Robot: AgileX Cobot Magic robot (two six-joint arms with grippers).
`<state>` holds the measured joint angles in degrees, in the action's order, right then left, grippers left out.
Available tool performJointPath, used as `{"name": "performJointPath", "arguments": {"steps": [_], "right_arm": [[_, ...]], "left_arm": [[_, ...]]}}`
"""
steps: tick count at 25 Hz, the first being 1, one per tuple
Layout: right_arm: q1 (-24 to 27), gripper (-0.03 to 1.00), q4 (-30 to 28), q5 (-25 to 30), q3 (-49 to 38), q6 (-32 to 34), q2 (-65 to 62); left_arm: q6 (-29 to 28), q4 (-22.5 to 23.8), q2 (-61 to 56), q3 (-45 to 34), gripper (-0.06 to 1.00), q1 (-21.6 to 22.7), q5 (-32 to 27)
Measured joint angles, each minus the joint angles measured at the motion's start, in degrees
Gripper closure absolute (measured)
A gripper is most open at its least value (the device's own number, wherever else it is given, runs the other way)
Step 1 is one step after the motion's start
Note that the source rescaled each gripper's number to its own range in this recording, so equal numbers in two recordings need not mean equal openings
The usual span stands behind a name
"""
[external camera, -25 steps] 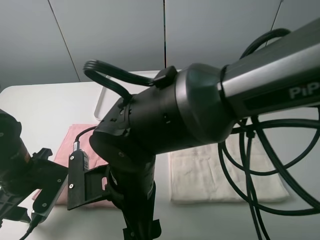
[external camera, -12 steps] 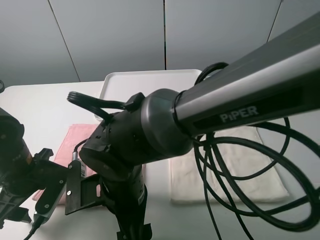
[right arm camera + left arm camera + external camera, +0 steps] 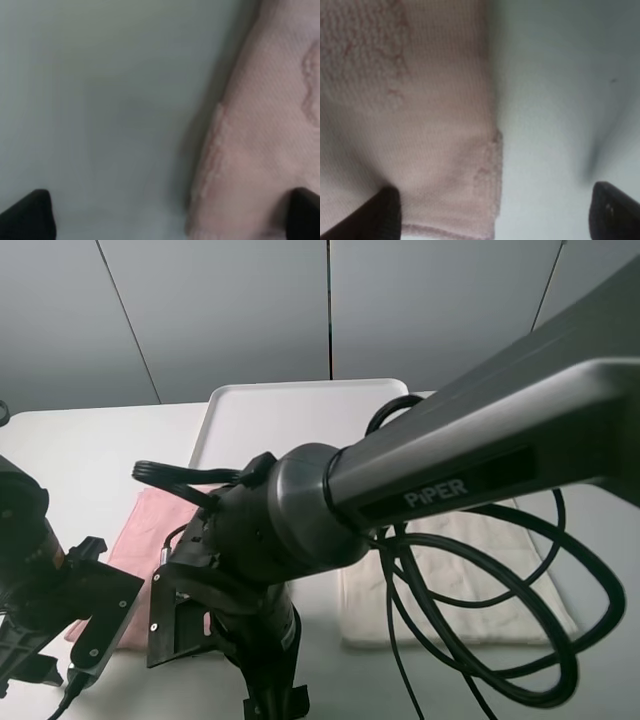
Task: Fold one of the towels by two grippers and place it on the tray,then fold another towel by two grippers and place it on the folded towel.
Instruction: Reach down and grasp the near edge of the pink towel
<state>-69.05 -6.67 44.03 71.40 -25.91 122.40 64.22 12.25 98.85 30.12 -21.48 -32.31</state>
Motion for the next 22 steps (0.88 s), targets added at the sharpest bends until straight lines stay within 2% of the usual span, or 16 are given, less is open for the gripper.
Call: {"name": "performJointPath", "arguments": {"steps": [6,9,15,19,22], "right_arm": [[0.0,-0.03,-0.2,0.3,0.2,0.4,0.1],[0.0,0.04,0.0,0.3,0.2,1.1,0.2],[-0.1,0.35,0.5,0.9,0.7,2.3,1.1],[-0.1,0.6,0.2,-0.7,0.8,3.7,1.1],[-0.1,0.68,-0.2,-1.3,0.8,4.7,1.2]], "left_arm": [[0.0,0.0,0.0,0.0,-0.04,0.0,0.0],[0.0,0.0,0.0,0.0,-0.04,0.0,0.0],[0.0,0.0,0.0,0.0,-0.04,0.0,0.0],[0.0,0.0,0.1,0.0,-0.04,0.0,0.0],[0.0,0.0,0.1,0.0,-0.04,0.0,0.0]]}}
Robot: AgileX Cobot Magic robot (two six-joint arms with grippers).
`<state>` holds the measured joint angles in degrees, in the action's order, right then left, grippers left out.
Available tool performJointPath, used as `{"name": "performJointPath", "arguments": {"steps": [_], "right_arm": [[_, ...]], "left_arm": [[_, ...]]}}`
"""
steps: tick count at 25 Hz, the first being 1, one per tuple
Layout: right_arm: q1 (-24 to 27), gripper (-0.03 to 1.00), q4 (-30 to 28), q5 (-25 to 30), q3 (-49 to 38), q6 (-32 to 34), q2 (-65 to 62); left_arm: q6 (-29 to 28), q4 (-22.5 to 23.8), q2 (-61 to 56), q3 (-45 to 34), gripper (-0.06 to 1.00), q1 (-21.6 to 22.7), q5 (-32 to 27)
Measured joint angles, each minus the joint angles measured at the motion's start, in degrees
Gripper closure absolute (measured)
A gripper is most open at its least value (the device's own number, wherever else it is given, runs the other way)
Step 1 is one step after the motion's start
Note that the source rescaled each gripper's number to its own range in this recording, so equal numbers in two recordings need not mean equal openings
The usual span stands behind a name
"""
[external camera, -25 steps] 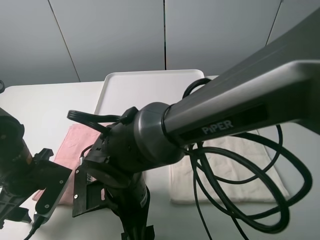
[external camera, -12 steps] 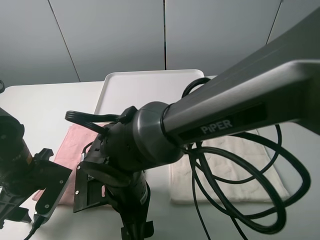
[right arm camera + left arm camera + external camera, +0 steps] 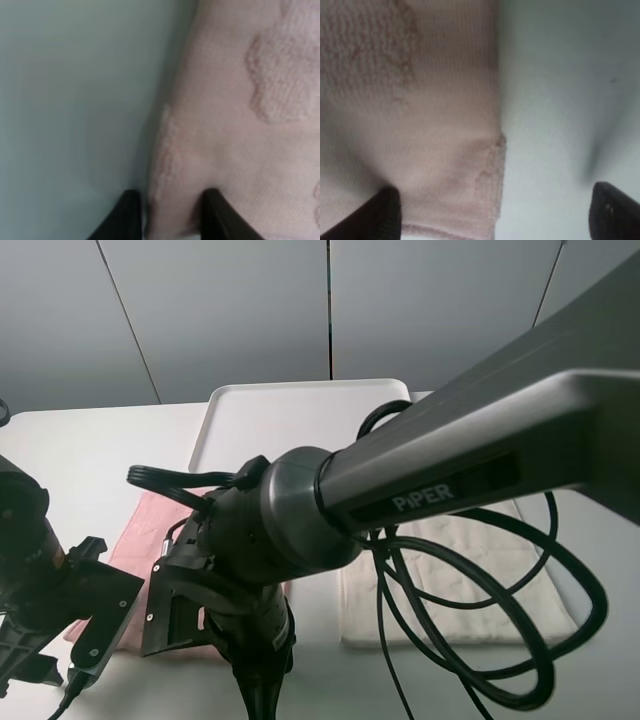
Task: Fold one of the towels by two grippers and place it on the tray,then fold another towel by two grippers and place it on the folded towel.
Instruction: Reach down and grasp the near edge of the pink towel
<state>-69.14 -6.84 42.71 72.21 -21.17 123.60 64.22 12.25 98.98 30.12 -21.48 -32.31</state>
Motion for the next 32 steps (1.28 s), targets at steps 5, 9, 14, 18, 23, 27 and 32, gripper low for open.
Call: {"name": "performJointPath", "arguments": {"steps": [5,9,14,18,23,27,32], "right_arm": [[0.0,0.71,-0.5,-0.3,0.0,1.9,0.0],[0.0,0.95,-1.6,-1.0,0.0,2.6,0.0],[0.0,0.96,-2.0,-1.1,0.0,2.9,0.0],[0.0,0.96,-2.0,-1.1,0.0,2.9,0.0],[0.0,0.96,-2.0,-1.1,0.0,2.9,0.0],[0.0,0.96,-2.0,-1.1,0.0,2.9,0.0],[0.0,0.96,-2.0,-1.1,0.0,2.9,0.0]], "left_arm": [[0.0,0.0,0.0,0.0,-0.04,0.0,0.0],[0.0,0.0,0.0,0.0,-0.04,0.0,0.0],[0.0,0.0,0.0,0.0,-0.04,0.0,0.2],[-0.3,0.0,0.0,0.0,-0.04,0.0,0.6],[-3.4,0.5,0.0,0.0,-0.02,0.0,2.5],[-4.3,3.9,0.4,-1.4,0.09,-0.2,5.2],[-4.6,6.3,0.4,-1.8,0.32,-0.2,7.8]]}}
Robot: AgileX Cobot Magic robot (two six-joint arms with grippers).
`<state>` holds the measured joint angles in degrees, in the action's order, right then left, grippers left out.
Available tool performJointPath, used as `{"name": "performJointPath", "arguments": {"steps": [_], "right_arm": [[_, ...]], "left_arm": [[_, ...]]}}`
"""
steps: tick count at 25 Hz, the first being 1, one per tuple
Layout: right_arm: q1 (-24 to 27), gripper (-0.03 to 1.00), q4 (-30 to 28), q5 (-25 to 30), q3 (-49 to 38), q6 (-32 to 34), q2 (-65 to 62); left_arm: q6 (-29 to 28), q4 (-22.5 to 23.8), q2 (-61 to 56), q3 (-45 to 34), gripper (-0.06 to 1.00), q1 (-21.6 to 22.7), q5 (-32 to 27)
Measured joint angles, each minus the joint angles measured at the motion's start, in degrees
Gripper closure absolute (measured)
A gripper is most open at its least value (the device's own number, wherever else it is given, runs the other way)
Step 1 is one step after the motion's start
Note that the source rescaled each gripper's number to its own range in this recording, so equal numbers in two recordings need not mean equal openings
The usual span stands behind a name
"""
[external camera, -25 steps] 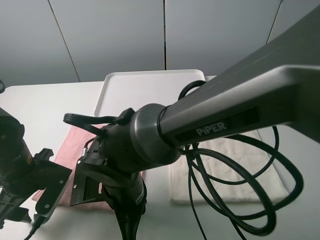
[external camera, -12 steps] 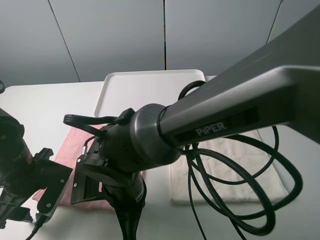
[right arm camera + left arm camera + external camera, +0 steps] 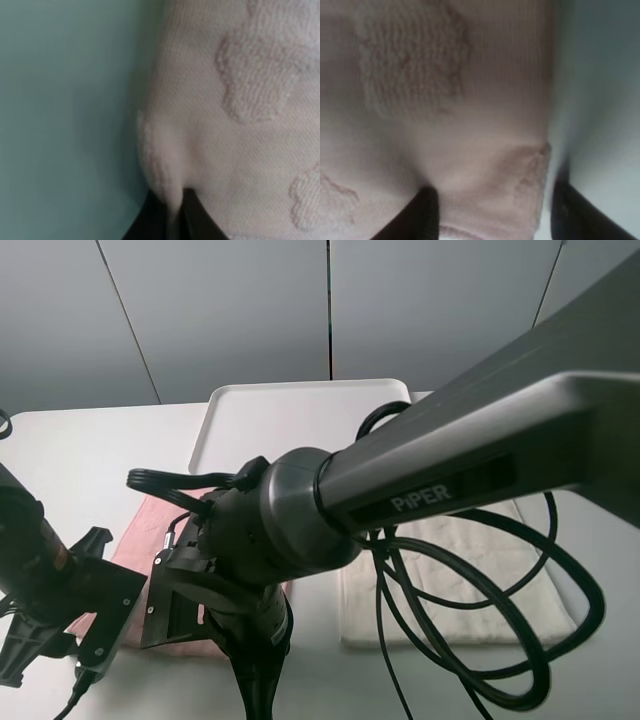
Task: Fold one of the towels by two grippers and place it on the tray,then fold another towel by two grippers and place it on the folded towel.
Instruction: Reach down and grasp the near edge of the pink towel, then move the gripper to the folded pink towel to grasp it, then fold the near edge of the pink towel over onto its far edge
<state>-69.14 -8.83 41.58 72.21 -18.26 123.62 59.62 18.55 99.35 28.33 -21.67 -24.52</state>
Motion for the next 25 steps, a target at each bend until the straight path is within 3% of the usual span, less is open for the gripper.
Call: {"name": "performJointPath", "arguments": {"steps": [4,8,15,21,25], "right_arm": [[0.0,0.96,0.0,0.0,0.0,0.0,0.0],[0.0,0.96,0.0,0.0,0.0,0.2,0.0],[0.0,0.97,0.0,-0.2,-0.1,1.4,-0.5],[0.0,0.97,0.4,0.5,-0.6,3.4,-3.5],[0.0,0.97,-2.6,2.2,-0.6,6.7,-6.5]], "left_arm": [[-0.5,0.5,0.1,0.0,0.54,0.0,0.5],[-0.5,0.9,0.1,0.0,0.9,0.0,1.4],[-0.7,0.4,-1.2,-0.3,0.93,0.0,1.0],[-1.0,-4.3,-5.4,-1.2,0.93,0.0,-0.5],[-1.0,-6.7,-8.0,-1.1,0.93,0.0,-1.6]]}}
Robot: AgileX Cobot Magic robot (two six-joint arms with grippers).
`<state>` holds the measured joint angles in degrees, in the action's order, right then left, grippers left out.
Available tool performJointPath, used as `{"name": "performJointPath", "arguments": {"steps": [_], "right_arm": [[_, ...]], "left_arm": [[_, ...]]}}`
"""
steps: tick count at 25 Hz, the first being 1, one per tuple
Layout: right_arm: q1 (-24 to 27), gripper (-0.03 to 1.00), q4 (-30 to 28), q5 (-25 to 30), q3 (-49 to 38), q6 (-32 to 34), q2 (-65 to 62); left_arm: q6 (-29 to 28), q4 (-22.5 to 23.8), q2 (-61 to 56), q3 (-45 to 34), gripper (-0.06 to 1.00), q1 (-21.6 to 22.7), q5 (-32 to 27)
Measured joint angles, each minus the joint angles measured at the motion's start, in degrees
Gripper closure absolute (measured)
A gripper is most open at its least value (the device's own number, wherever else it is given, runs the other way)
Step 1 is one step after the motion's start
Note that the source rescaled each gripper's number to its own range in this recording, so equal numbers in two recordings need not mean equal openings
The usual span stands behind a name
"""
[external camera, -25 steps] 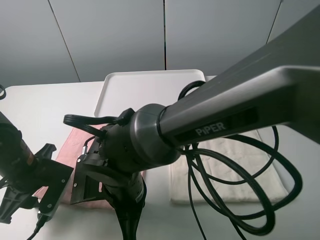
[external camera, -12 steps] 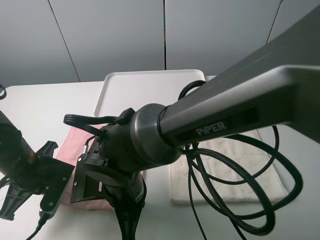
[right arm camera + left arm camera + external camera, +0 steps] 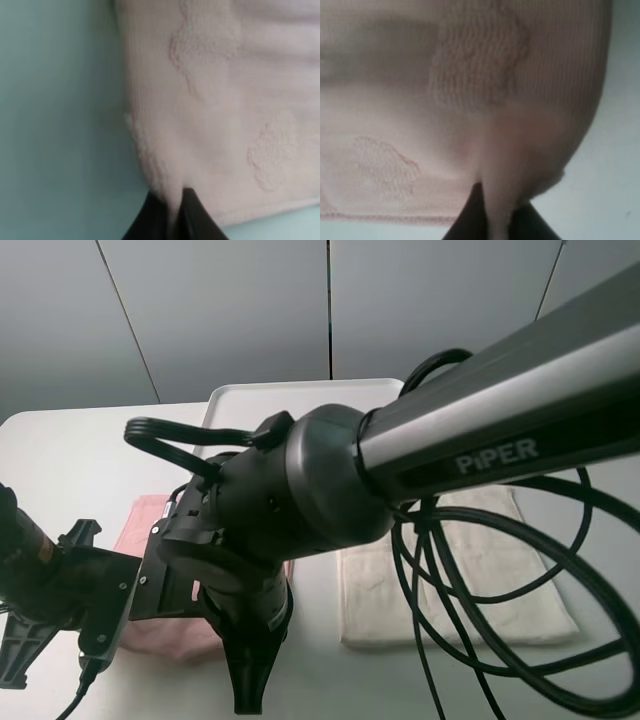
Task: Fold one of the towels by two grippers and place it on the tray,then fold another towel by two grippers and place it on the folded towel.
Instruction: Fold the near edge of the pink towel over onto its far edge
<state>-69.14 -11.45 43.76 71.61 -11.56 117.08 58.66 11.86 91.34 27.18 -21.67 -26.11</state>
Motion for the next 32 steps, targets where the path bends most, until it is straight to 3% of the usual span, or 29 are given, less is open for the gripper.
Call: {"name": "performJointPath", "arguments": {"steps": [4,15,19,24,32], "right_arm": [[0.3,0.97,-4.3,1.2,0.0,4.3,-3.1],[5.1,0.97,-6.5,2.6,0.0,11.6,-10.9],[5.1,0.97,-7.3,2.8,0.0,14.0,-11.0],[5.1,0.97,-12.5,1.9,0.0,22.9,-11.0],[6.2,0.97,-17.4,-0.2,0.0,31.2,-11.0]], "left_arm": [[-3.0,-0.9,-2.9,0.0,0.93,0.0,-0.8],[-19.7,-0.6,-11.1,-0.1,0.93,0.0,3.8],[-27.2,-0.4,-11.2,-0.1,0.93,2.0,7.3],[-35.6,-0.1,-11.2,-0.1,0.93,5.6,11.9],[-38.6,-0.2,-11.2,-0.1,0.93,6.2,19.1]]}}
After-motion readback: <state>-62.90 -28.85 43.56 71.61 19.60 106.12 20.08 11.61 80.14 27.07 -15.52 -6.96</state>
